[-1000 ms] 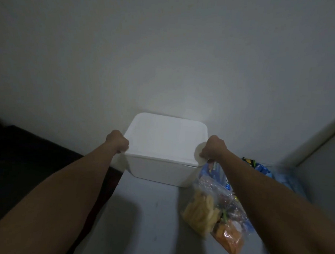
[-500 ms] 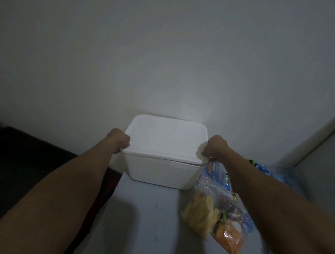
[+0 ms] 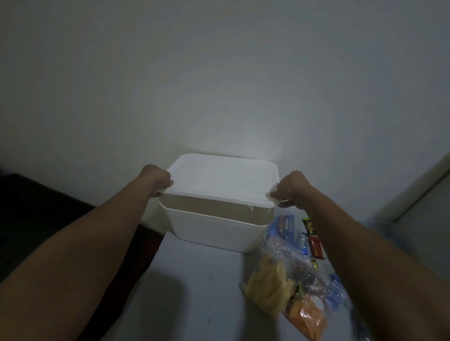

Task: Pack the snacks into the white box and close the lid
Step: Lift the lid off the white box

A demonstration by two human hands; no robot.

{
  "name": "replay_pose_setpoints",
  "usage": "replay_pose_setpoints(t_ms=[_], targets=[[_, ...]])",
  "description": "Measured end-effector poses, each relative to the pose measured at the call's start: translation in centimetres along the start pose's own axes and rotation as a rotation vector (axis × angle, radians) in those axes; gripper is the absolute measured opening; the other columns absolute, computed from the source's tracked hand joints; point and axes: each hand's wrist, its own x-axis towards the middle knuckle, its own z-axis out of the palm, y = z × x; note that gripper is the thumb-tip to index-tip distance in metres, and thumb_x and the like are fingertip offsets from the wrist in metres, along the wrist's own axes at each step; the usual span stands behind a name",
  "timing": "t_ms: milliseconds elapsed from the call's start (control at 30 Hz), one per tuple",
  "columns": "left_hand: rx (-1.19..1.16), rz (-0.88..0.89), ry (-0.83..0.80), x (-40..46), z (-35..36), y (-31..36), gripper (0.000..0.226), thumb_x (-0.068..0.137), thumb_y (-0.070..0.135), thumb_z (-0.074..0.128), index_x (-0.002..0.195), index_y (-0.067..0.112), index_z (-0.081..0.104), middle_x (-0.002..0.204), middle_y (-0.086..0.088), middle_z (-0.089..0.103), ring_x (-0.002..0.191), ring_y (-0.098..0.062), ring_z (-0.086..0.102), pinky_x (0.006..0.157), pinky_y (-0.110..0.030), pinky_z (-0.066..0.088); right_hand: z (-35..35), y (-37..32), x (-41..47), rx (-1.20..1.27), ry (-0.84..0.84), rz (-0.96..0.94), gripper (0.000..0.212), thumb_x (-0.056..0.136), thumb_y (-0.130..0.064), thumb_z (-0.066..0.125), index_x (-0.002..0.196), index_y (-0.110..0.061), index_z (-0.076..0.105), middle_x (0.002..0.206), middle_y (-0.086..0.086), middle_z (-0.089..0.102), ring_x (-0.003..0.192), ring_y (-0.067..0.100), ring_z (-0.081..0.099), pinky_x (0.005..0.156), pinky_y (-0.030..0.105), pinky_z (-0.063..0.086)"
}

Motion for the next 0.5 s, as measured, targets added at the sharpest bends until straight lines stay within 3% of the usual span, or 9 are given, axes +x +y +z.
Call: replay_pose_setpoints(t_ms=[100,233,333,400,500], targets=[[-0.069,0.010,-0.015,-0.3,-0.7,-0.4,0.032,0.082,0.001,0.071,0.110,-0.007,0.059,0.114,-0.023,0.061,0.086,-0.028,0.056,0.071,-0.034,0.049,-0.6,-0.9,-0.6,0.010,0.016,-0.027,0.019,0.076,0.003,0.076,0.088,0.009,0.062,0.091,0.024,0.067,0.078,0.032,0.070,0.061,0.042,0.061],[-0.124,0.009,-0.021,-1.5,-1.7,-1.3,0.036,0.079,-0.001,0.073,0.110,-0.010,0.057,0.114,-0.024,0.059,0.090,-0.032,0.058,0.059,-0.035,0.053,-0.8,-1.9,-2.2,-0.024,0.018,-0.055,0.026,0.075,0.002,0.076,0.097,0.012,0.064,0.095,0.025,0.068,0.077,0.033,0.070,0.057,0.042,0.061],[-0.172,0.045,0.024,-2.3,-2.3,-1.9,0.039,0.076,-0.001,0.077,0.108,-0.014,0.059,0.112,-0.025,0.061,0.091,-0.034,0.062,0.071,-0.040,0.057,-0.7,-1.9,-3.3,-0.063,0.058,-0.087,0.035,0.074,0.001,0.076,0.105,0.012,0.063,0.084,0.019,0.065,0.079,0.037,0.071,0.072,0.055,0.059],[-0.170,0.116,0.055,-2.7,-2.6,-2.0,0.036,0.076,-0.002,0.076,0.106,-0.015,0.061,0.109,-0.025,0.064,0.084,-0.030,0.062,0.070,-0.039,0.057,-0.6,-1.9,-4.1,-0.083,0.085,-0.113,0.038,0.076,0.001,0.074,0.109,0.012,0.061,0.072,0.012,0.058,0.080,0.037,0.069,0.077,0.057,0.057],[-0.187,0.174,0.087,-3.1,-3.2,-1.8,0.034,0.077,0.000,0.073,0.107,-0.012,0.064,0.107,-0.023,0.066,0.081,-0.029,0.063,0.068,-0.036,0.057,-0.8,-2.3,-5.1,-0.058,0.077,-0.121,0.032,0.076,0.001,0.074,0.104,0.010,0.063,0.083,0.019,0.065,0.081,0.037,0.070,0.075,0.054,0.059]])
